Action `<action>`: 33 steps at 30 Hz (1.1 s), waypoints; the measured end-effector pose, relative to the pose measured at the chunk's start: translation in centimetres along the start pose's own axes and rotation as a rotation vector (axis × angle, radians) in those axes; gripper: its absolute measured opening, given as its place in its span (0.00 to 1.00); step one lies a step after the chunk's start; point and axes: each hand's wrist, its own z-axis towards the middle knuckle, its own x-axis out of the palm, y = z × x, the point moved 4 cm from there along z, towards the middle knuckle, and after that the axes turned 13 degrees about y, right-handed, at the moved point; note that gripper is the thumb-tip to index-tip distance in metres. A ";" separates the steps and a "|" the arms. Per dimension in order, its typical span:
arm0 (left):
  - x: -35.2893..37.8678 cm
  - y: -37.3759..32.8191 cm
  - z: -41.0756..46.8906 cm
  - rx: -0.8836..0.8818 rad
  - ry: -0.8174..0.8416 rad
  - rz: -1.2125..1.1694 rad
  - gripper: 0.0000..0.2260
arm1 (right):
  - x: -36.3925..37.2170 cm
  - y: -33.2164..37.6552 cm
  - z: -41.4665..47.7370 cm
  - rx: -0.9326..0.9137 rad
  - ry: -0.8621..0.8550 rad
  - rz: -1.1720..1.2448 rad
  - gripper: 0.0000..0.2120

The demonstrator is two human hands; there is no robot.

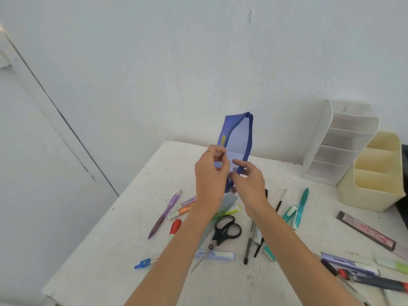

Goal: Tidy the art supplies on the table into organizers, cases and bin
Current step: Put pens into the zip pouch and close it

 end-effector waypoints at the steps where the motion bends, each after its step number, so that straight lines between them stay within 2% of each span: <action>1: -0.7 -0.4 -0.2 -0.013 -0.039 -0.047 0.07 | 0.3 0.9 -0.4 -0.081 -0.005 -0.062 0.19; 4: -3.2 -0.8 -0.7 0.045 -0.082 0.008 0.13 | 1.1 3.3 -1.6 -0.298 -0.021 -0.312 0.24; 8: -8.1 -0.7 0.0 0.262 -0.088 0.358 0.10 | 2.5 4.9 -2.5 -0.505 0.084 -0.707 0.23; 10: -10.2 -0.2 0.3 0.278 -0.075 0.510 0.06 | 2.8 5.4 -2.9 -0.561 0.134 -0.780 0.21; 12: -11.9 0.4 0.2 0.264 -0.047 0.616 0.06 | 3.0 5.7 -3.2 -0.605 0.134 -0.821 0.18; 17: -14.6 3.2 -0.4 0.179 0.191 0.643 0.14 | 2.5 5.4 -3.2 -0.645 0.072 -0.724 0.16; 20: -15.3 4.4 -1.3 0.172 0.264 0.550 0.20 | 2.4 5.2 -2.9 -0.538 0.091 -0.563 0.17; 25: -16.0 5.7 -2.9 0.137 0.340 0.412 0.26 | 4.0 4.2 -2.3 -0.371 0.208 -0.495 0.23; 27: -16.4 6.2 -3.3 0.105 0.334 0.362 0.28 | 5.2 3.9 -2.1 -0.340 0.288 -0.478 0.22; 30: -17.7 7.1 -3.7 0.022 0.248 0.352 0.27 | 7.0 3.9 -2.0 -0.378 0.385 -0.412 0.13; 31: -18.3 7.4 -3.8 -0.002 0.202 0.358 0.27 | 7.4 3.9 -2.0 -0.401 0.372 -0.358 0.11; 33: -19.8 8.1 -4.1 -0.049 0.102 0.363 0.28 | 7.8 4.1 -2.2 -0.486 0.229 -0.264 0.10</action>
